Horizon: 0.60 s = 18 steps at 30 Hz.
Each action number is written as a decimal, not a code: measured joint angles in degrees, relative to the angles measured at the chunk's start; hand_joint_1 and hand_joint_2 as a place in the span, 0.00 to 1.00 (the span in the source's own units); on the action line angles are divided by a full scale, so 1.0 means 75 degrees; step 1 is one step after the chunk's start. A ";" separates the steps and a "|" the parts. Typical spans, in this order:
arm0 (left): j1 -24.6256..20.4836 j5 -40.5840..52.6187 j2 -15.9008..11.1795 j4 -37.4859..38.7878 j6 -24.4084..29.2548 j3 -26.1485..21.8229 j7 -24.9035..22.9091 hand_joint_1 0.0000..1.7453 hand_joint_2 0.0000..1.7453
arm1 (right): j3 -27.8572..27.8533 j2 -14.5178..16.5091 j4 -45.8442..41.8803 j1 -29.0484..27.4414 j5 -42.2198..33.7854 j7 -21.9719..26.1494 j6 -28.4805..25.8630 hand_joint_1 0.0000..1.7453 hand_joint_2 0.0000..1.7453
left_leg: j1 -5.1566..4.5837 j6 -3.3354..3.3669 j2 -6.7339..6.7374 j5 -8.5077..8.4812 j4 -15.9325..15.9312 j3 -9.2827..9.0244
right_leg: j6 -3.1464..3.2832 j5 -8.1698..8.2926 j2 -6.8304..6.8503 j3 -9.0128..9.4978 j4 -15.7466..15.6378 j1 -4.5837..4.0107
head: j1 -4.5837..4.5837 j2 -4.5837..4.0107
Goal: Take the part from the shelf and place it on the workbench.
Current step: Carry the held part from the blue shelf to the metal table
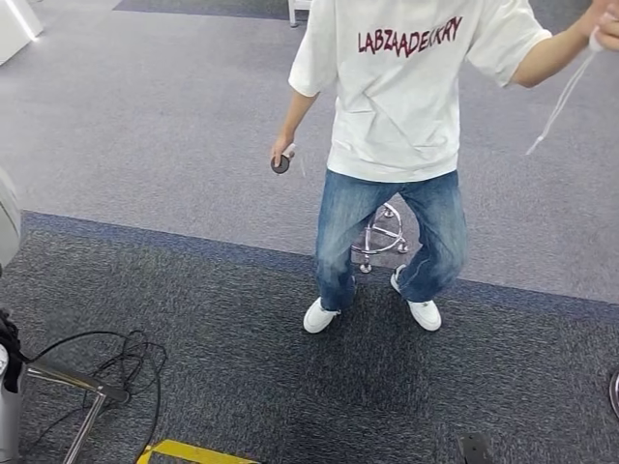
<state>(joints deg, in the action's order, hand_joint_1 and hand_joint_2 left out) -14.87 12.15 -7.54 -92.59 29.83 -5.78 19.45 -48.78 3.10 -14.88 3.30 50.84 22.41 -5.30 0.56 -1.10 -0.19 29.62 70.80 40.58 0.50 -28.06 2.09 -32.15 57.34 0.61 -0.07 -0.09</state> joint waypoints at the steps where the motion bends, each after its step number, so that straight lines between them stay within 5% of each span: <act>1: -0.0009 -0.0014 -0.0004 0.0019 0.0001 -0.0015 0.0000 1.00 1.00 | 0.0000 0.0000 0.0000 0.0002 0.0008 -0.0001 -0.0002 0.00 1.00 | -0.0007 0.0020 0.0099 -0.0271 -0.0568 -0.0278 | -0.0018 -0.0024 0.0064 0.0035 0.0000 -0.0003 | -0.0001 0.0000; 4: -0.0055 -0.0021 -0.0015 0.0059 0.0012 -0.0046 0.0001 1.00 1.00 | -0.0002 0.0000 0.0000 0.0012 0.0018 -0.0006 -0.0004 0.00 1.00 | -0.0112 0.0132 0.0415 -0.0551 -0.1615 -0.0787 | -0.0123 -0.0105 0.0235 0.0089 0.0014 -0.0052 | -0.0006 0.0000; 6: -0.0066 -0.0022 -0.0030 0.0082 0.0017 -0.0064 0.0002 1.00 1.00 | -0.0004 0.0000 0.0000 0.0024 0.0021 -0.0009 -0.0009 0.00 1.00 | -0.0145 0.0226 0.0327 -0.0531 -0.1654 -0.0778 | -0.0200 -0.0142 0.0365 0.0117 0.0001 -0.0060 | -0.0007 0.0000; 8: -0.0075 -0.0021 -0.0046 0.0094 0.0020 -0.0090 0.0004 1.00 1.00 | -0.0006 0.0000 0.0000 0.0044 0.0023 -0.0007 -0.0013 0.00 1.00 | -0.0121 0.0318 0.0204 -0.0551 -0.1697 -0.0802 | -0.0269 -0.0269 0.0271 0.0064 0.0133 -0.0037 | -0.0015 0.0000; 11: -0.0105 -0.0024 -0.0042 0.0103 0.0035 -0.0115 0.0007 1.00 1.00 | -0.0010 0.0002 0.0010 0.0036 0.0029 -0.0006 -0.0004 0.00 1.00 | -0.0092 0.0422 0.0031 -0.0559 -0.1725 -0.0825 | -0.0311 -0.0867 -0.0154 -0.0588 0.1369 -0.0009 | -0.0069 0.0000; 13: -0.0093 -0.0033 -0.0034 0.0114 0.0046 -0.0119 0.0009 1.00 1.00 | -0.0025 0.0001 0.0019 0.0000 0.0039 -0.0007 0.0001 0.00 1.00 | -0.0105 0.0442 -0.0122 -0.0549 -0.1721 -0.0827 | -0.0309 -0.1090 -0.0240 -0.1085 0.2204 -0.0009 | -0.0081 0.0000; 15: -0.0088 -0.0044 -0.0032 0.0119 0.0055 -0.0127 0.0011 1.00 1.00 | -0.0045 0.0000 0.0020 -0.0018 0.0050 -0.0007 0.0006 0.00 1.00 | -0.0109 0.0434 -0.0288 -0.0539 -0.1715 -0.0847 | -0.0280 -0.0737 -0.0285 -0.1085 0.1973 -0.0012 | -0.0083 0.0000; 18: -0.0117 -0.0047 -0.0041 0.0119 0.0066 -0.0149 0.0012 1.00 1.00 | -0.0058 0.0000 0.0021 -0.0012 0.0059 -0.0008 0.0018 0.00 1.00 | -0.0110 0.0365 -0.0512 -0.0497 -0.1679 -0.0865 | -0.0222 0.0010 -0.0595 -0.0421 0.0472 0.0012 | -0.0076 0.0000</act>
<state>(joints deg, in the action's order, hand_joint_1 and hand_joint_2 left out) -15.75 11.80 -7.85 -91.69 30.33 -6.90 19.54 -49.21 3.10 -14.73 3.20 51.29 22.35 -5.16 -0.27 1.64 -4.03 25.89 58.21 34.09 -1.16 -27.99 -2.38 -35.31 60.88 0.71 -0.64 -0.09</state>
